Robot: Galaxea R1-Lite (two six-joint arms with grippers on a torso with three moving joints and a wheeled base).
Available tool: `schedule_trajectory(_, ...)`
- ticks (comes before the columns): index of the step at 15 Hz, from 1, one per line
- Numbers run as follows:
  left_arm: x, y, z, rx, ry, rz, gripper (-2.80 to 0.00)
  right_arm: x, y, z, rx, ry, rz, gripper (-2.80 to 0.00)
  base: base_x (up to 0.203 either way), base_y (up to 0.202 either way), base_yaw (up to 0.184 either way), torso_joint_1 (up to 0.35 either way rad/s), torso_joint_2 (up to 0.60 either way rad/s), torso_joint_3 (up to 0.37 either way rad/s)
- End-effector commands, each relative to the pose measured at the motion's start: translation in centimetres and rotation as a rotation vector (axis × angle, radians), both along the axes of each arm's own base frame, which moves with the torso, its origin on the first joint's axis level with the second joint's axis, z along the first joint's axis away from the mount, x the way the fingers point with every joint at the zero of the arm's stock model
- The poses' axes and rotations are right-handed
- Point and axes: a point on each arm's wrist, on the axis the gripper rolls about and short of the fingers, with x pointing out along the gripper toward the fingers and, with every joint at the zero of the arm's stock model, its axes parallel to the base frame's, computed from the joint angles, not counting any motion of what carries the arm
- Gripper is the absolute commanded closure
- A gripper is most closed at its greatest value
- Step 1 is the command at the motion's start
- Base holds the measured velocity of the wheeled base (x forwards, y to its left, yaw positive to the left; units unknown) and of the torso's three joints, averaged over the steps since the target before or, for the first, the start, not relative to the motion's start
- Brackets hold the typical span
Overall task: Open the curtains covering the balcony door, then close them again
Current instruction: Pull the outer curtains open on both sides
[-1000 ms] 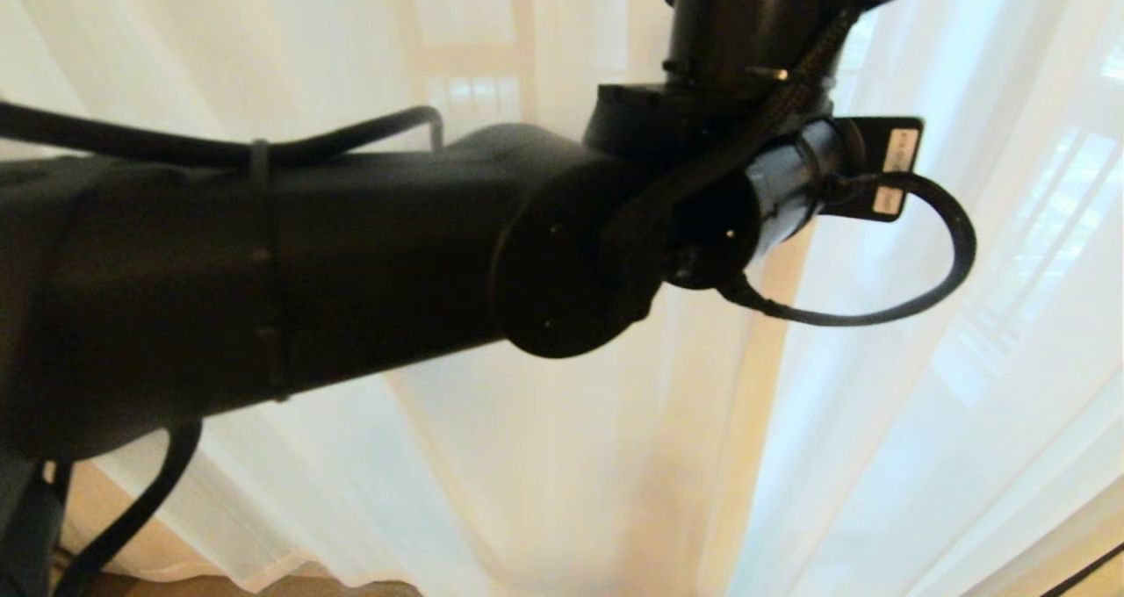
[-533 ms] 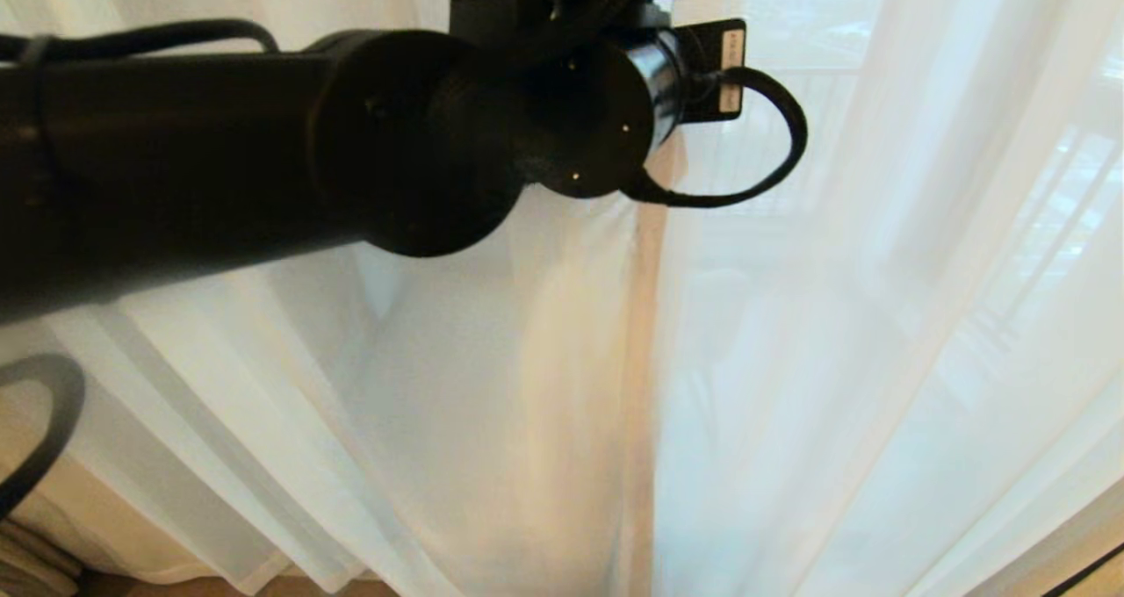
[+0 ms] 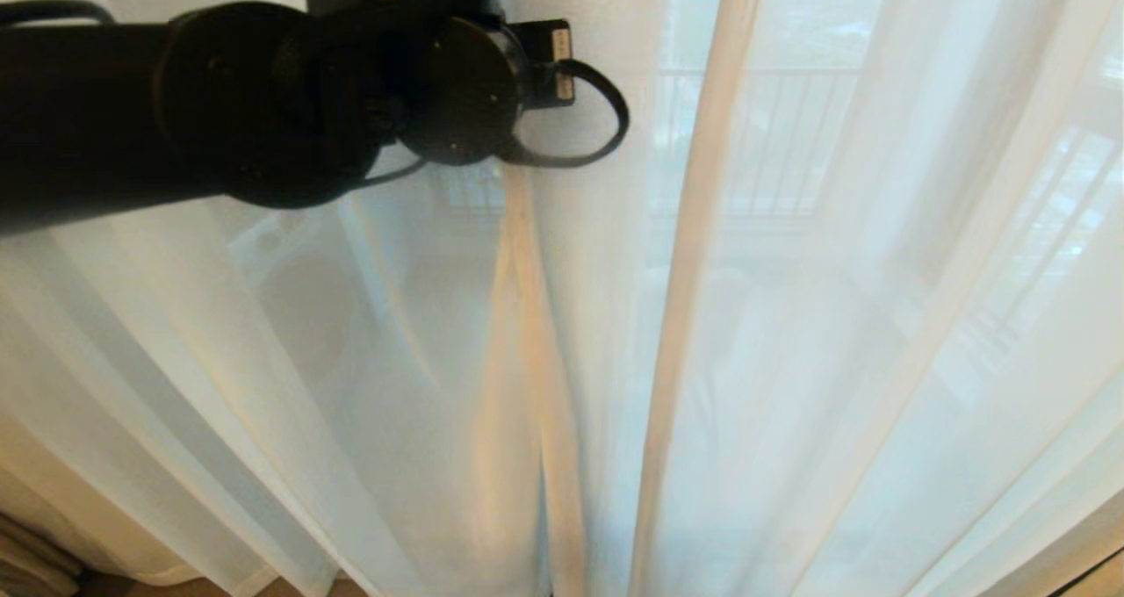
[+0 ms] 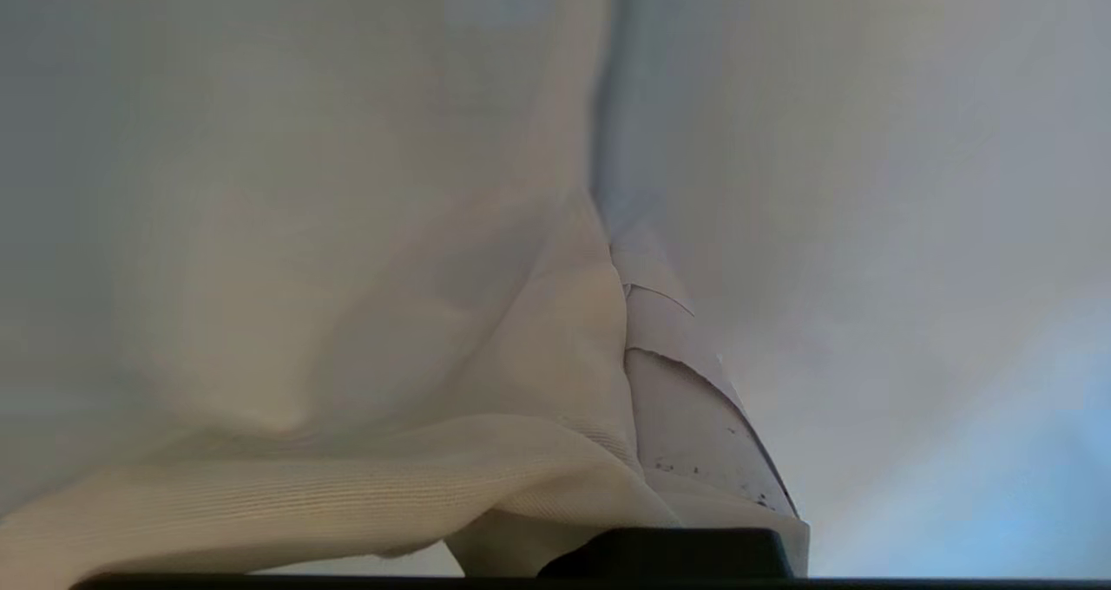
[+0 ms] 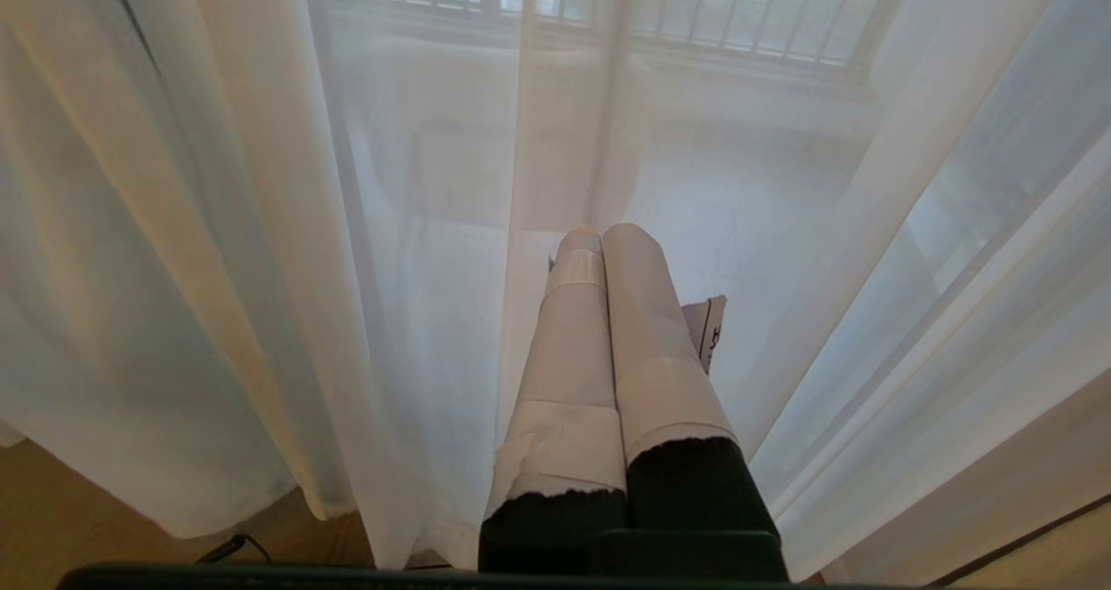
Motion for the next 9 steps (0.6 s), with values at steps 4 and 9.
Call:
schedule_trajectory(4, -0.6, 4.9, 0.6, 0.016, 0.010, 0.105, 0.00, 0.0, 0.0, 0.0, 0.000, 0.001, 0.001, 0.00, 0.000, 0.000, 0.000, 0.000, 0.00, 0.000)
schedule_trajectory(9, -0.5, 5.1, 0.4, 0.029, 0.021, 0.104, 0.00, 0.0, 0.0, 0.0, 0.000, 0.001, 0.001, 0.00, 0.000, 0.000, 0.000, 0.000, 0.00, 0.000)
